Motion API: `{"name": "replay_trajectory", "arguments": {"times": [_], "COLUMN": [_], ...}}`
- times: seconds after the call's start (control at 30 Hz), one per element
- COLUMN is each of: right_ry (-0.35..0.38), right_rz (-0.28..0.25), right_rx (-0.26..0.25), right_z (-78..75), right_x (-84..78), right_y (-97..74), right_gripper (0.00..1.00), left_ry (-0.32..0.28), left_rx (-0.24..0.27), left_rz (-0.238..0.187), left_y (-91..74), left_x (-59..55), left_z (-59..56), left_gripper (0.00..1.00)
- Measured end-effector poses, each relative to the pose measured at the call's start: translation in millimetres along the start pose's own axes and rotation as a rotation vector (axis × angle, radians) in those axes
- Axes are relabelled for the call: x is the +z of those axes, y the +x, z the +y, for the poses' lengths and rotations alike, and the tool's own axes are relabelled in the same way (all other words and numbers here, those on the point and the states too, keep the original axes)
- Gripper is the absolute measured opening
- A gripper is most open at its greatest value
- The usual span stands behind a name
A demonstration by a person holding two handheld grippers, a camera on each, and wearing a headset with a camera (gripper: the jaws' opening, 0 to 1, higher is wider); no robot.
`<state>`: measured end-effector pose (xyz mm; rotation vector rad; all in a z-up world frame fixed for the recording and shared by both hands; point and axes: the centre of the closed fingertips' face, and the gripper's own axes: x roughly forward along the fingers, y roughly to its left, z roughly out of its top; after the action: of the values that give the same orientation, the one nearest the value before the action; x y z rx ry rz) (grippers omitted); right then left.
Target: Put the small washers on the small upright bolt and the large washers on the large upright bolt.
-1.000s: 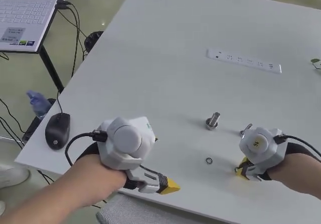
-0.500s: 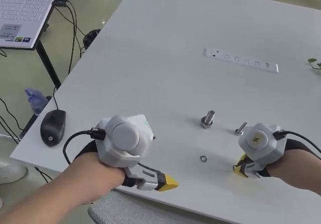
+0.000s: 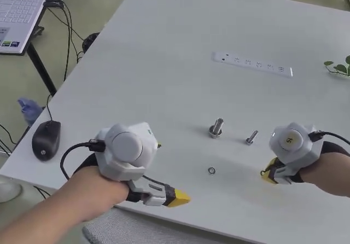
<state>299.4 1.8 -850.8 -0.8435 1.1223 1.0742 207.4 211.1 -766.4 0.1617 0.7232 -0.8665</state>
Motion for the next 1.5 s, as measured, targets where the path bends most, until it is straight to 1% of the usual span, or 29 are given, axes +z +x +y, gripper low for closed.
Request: {"name": "replay_trajectory", "arguments": {"times": [0.07,0.1,0.13,0.23,0.33,0.43,0.5,0.57,0.7,0.8,0.9,1.0,1.07,1.2,1.3,1.37,1.43,1.5], "right_ry": [0.004,0.018,0.021,0.022,0.021,0.014,0.012,0.007,0.001,-0.009,-0.017,-0.026,-0.037,-0.045,-0.054,-0.056,-0.058,-0.067], "right_rz": [-0.006,-0.012,-0.013,-0.013,-0.027,-0.03,-0.039,-0.043,-0.067,-0.075,-0.074,-0.076,-0.074,-0.076,-0.077,-0.08,-0.077,-0.07], "right_rx": [-0.005,-0.006,-0.008,-0.017,-0.022,-0.026,-0.03,-0.033,-0.035,-0.037,-0.038,-0.038,-0.04,-0.039,-0.038,-0.035,-0.033,-0.032], "right_z": [-3.4,-5.8,-9.4,-16.9,-24.2,-31.5,-37.5,-39.8,-46.1,-50.9,-55.1,-58.4,-59.7,-62.6,-64.1,-65.1,-65.1,-65.0], "right_x": [0.1,0.2,-0.8,-0.7,4.8,8.1,14.0,18.6,31.5,40.7,47.1,53.5,57.4,63.5,67.9,69.6,70.6,71.1], "right_y": [-4.7,-6.4,-5.9,-10.7,-16.6,-20.0,-26.3,-30.6,-39.7,-44.4,-45.2,-44.4,-43.4,-42.1,-41.6,-40.5,-38.2,-35.3], "right_gripper": [0.12,0.12,0.12,0.12,0.12,0.12,0.12,0.12,0.12,0.12,0.12,0.12,0.12,0.12,0.12,0.12,0.12,0.12], "left_ry": [-0.002,-0.002,-0.002,0.002,0.008,0.005,0.007,0.006,0.002,-0.013,-0.016,-0.021,-0.028,-0.024,-0.026,-0.018,-0.027,-0.027], "left_rx": [0.001,0.001,0.0,-0.008,-0.004,-0.001,0.002,0.003,0.007,0.012,0.015,0.028,0.028,0.029,0.033,0.042,0.043,0.043], "left_rz": [0.002,0.004,0.006,0.004,0.004,-0.003,-0.008,-0.013,-0.009,-0.003,0.001,0.007,0.011,0.024,0.027,0.018,0.008,0.016], "left_y": [1.7,3.2,4.1,7.8,10.1,14.2,15.5,16.2,16.6,15.7,14.4,13.4,12.6,11.7,10.8,9.5,8.8,9.7], "left_x": [1.1,1.6,2.0,7.1,11.2,16.5,20.0,21.8,20.0,15.5,13.0,8.9,6.2,3.0,3.6,6.8,9.0,7.4], "left_z": [-0.6,-1.2,-1.6,-3.4,-2.8,-0.3,-0.1,-0.5,-2.3,-3.0,-5.1,-2.9,-2.8,-2.2,0.5,3.3,4.6,5.7], "left_gripper": [0.84,0.85,0.86,0.87,0.88,0.89,0.89,0.9,0.9,0.89,0.89,0.88,0.88,0.87,0.85,0.84,0.83,0.83]}}
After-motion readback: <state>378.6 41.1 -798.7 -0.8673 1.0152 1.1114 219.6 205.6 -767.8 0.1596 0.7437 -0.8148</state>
